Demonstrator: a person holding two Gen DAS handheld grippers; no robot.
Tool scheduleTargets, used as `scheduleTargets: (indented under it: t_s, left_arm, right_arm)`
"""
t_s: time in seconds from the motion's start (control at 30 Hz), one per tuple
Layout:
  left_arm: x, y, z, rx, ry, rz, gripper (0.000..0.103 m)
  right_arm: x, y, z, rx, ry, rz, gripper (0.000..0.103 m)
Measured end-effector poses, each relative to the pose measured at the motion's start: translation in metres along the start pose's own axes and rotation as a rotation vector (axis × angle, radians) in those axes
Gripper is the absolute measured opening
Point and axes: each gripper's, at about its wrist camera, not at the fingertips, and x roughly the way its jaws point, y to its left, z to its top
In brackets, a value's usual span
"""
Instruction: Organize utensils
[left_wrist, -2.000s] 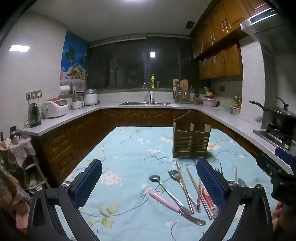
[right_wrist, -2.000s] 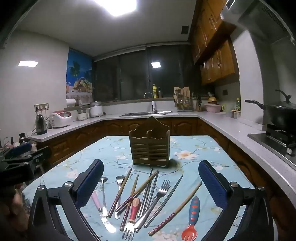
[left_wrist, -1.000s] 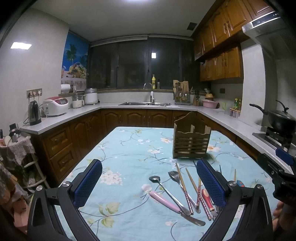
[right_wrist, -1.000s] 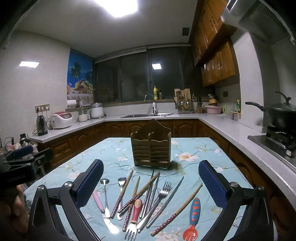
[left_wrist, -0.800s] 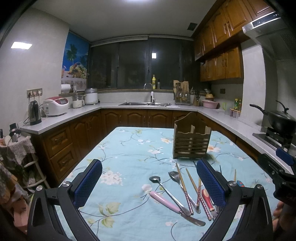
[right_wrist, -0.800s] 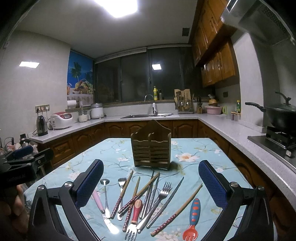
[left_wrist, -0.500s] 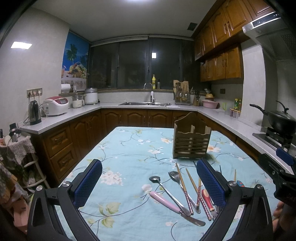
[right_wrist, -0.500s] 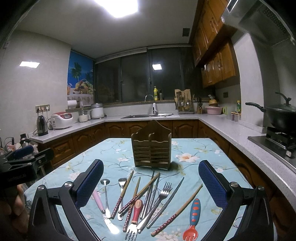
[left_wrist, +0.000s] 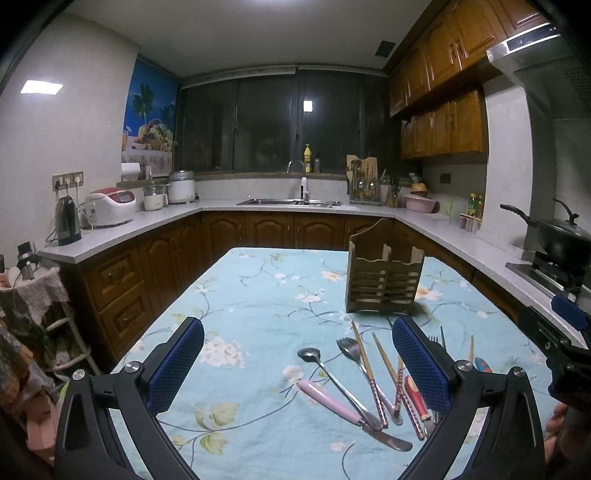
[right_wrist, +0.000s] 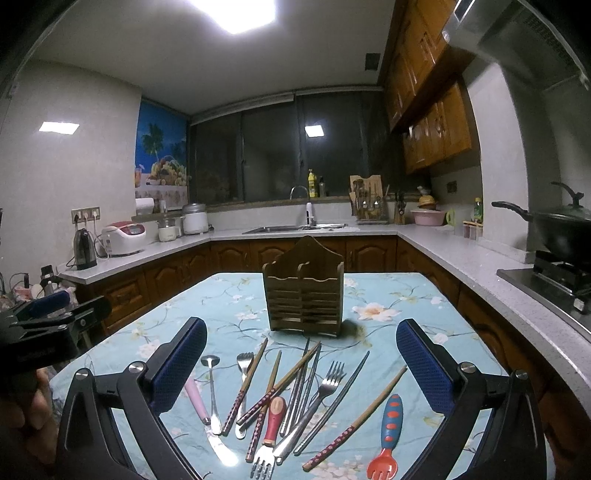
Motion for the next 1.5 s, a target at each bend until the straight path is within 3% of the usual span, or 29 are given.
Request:
scheduleTargets:
  t_s: [0.73,1.07,1.17,1.5]
  left_arm:
    - [0.019,0.003,0.005,-0.020,0.048,-0.012,0.102]
    - [0.034,0.007,0.011,-0.043,0.114,-0.018,0.102]
    - [0.041,0.010,0.013,-0.049,0.146,-0.017,0.102]
    - [0.101,0.020,0.028,-0.085,0.388,-0.036,0.102]
  right_arm:
    - [0.016,-0.002,-0.005,0.011,0.028,0.007,0.103]
    - [0.026,-0.008,-0.007,0.040,0.077,-0.015,0.103]
    - [0.034,-0.017,-0.008,0.064,0.113,-0.029,0.103]
    - [0.079,-0.047,-0.014,0.125,0.311,-0.063,0.103]
